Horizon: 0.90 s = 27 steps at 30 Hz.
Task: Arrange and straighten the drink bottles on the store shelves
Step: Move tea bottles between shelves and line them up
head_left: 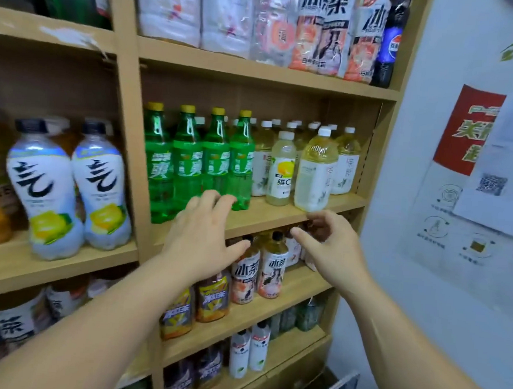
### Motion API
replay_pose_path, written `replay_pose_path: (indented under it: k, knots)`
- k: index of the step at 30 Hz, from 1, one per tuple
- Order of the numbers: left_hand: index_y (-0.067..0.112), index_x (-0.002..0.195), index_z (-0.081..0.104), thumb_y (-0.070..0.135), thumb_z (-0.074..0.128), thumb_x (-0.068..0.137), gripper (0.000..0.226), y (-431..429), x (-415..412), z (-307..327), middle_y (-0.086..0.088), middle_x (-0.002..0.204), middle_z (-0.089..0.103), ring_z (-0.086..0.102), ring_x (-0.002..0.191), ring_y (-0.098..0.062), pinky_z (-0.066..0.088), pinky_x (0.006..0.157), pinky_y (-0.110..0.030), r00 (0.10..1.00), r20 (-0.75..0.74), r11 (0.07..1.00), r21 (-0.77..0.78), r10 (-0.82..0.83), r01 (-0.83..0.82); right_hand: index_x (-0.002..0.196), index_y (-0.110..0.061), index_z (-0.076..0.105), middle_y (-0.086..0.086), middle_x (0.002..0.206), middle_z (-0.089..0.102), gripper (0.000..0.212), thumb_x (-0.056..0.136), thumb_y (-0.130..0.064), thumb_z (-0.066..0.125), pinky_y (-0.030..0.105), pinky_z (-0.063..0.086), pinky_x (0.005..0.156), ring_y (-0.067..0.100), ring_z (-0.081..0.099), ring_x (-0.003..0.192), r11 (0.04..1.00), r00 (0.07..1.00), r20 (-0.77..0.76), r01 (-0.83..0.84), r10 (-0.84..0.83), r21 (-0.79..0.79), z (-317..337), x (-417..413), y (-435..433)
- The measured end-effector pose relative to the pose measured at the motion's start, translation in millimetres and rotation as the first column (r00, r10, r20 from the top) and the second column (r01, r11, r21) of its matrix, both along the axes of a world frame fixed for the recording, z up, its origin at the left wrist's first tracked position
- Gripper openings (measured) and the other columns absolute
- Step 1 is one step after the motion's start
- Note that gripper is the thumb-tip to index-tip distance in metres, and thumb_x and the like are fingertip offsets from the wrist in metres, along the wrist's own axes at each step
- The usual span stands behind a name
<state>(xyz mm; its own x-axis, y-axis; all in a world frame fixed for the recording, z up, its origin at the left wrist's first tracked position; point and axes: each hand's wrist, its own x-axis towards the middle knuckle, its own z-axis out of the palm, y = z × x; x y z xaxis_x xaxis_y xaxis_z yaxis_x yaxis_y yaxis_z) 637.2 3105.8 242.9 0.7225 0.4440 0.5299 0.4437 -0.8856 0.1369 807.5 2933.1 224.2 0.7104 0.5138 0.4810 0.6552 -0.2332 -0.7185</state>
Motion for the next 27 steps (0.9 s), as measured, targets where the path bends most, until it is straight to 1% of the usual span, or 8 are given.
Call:
replay_pose_path:
  k: [2,6,9,12,15,18,21,27]
  knots:
    - [0.027,0.149,0.032,0.071,0.06,0.084,0.084,5.8,31.1,4.6,0.0,0.143,0.038,0.042,0.131,-0.025,0.044,0.106,-0.044,1.0,-0.013,1.0,-0.01,-0.012,0.012,0.121,-0.029,0.063,-0.008,0.118,0.06,0.041,0.087,-0.046,0.076,0.033,0.05,0.092,0.012,0.059,0.11,1.0,1.0,0.001,0.023,-0.023,-0.003,2.7,24.4,5.6]
    - [0.025,0.15,0.03,0.072,0.059,0.083,0.087,26.5,93.4,7.7,-0.001,0.145,0.038,0.04,0.133,-0.026,0.043,0.107,-0.044,0.999,-0.028,0.999,-0.003,-0.035,0.035,0.121,-0.029,0.063,-0.007,0.121,0.061,0.043,0.086,-0.048,0.076,0.042,0.054,0.095,0.013,0.06,0.111,0.997,0.997,-0.009,0.078,-0.078,0.007,4.7,72.3,23.0]
    - [0.024,0.15,0.03,0.069,0.062,0.083,0.088,43.2,139.0,8.5,-0.003,0.146,0.037,0.039,0.135,-0.027,0.043,0.109,-0.046,0.998,-0.02,0.997,-0.05,-0.057,0.056,0.12,-0.03,0.063,-0.006,0.122,0.061,0.043,0.085,-0.049,0.077,0.042,0.054,0.095,0.013,0.06,0.109,0.993,0.993,0.003,0.118,-0.117,-0.024,7.2,107.4,35.6]
    - [0.025,0.152,0.029,0.061,0.069,0.083,0.087,52.6,179.6,10.3,-0.003,0.152,0.033,0.037,0.14,-0.026,0.043,0.111,-0.047,0.995,0.068,0.988,-0.128,-0.072,0.08,0.126,-0.03,0.06,-0.005,0.124,0.057,0.05,0.084,-0.049,0.078,0.044,0.053,0.098,0.015,0.058,0.111,0.985,0.985,0.01,0.171,-0.17,-0.023,14.3,140.6,44.1]
    - [0.021,0.155,0.024,0.052,0.071,0.087,0.088,56.2,212.7,9.6,-0.005,0.155,0.029,0.038,0.14,-0.028,0.043,0.11,-0.044,0.977,0.203,0.983,-0.158,-0.057,0.09,0.14,-0.031,0.049,-0.006,0.132,0.053,0.068,0.082,-0.048,0.081,0.043,0.05,0.101,0.016,0.054,0.118,0.982,0.982,0.002,0.189,-0.189,0.015,17.6,169.3,51.1]
    - [0.019,0.16,0.012,0.048,0.07,0.089,0.097,56.1,236.2,3.9,-0.008,0.16,0.025,0.035,0.145,-0.029,0.041,0.115,-0.046,0.957,0.289,0.969,-0.233,-0.01,0.081,0.151,-0.037,0.033,-0.002,0.148,0.046,0.092,0.077,-0.048,0.086,0.045,0.047,0.106,0.018,0.049,0.13,0.993,0.992,-0.052,0.12,-0.119,0.022,14.7,190.9,57.1]
    - [0.02,0.16,0.006,0.046,0.072,0.088,0.101,57.5,253.9,-2.8,-0.01,0.157,0.03,0.043,0.139,-0.031,0.045,0.11,-0.047,0.946,0.319,0.952,-0.304,0.059,0.043,0.156,-0.046,0.018,-0.004,0.157,0.039,0.11,0.072,-0.047,0.09,0.046,0.042,0.114,0.015,0.042,0.141,1.0,0.996,-0.084,0.004,-0.003,0.013,12.1,208.8,67.0]
    - [0.026,0.15,0.023,0.038,0.081,0.082,0.091,61.5,275.6,-9.9,-0.005,0.135,0.058,0.061,0.119,-0.028,0.054,0.094,-0.05,0.911,0.365,0.891,-0.454,0.193,-0.007,0.155,-0.058,0.002,-0.019,0.165,0.028,0.117,0.078,-0.039,0.088,0.043,0.034,0.122,0.007,0.03,0.15,0.965,0.959,-0.125,-0.241,0.253,0.103,0.0,232.9,77.6]
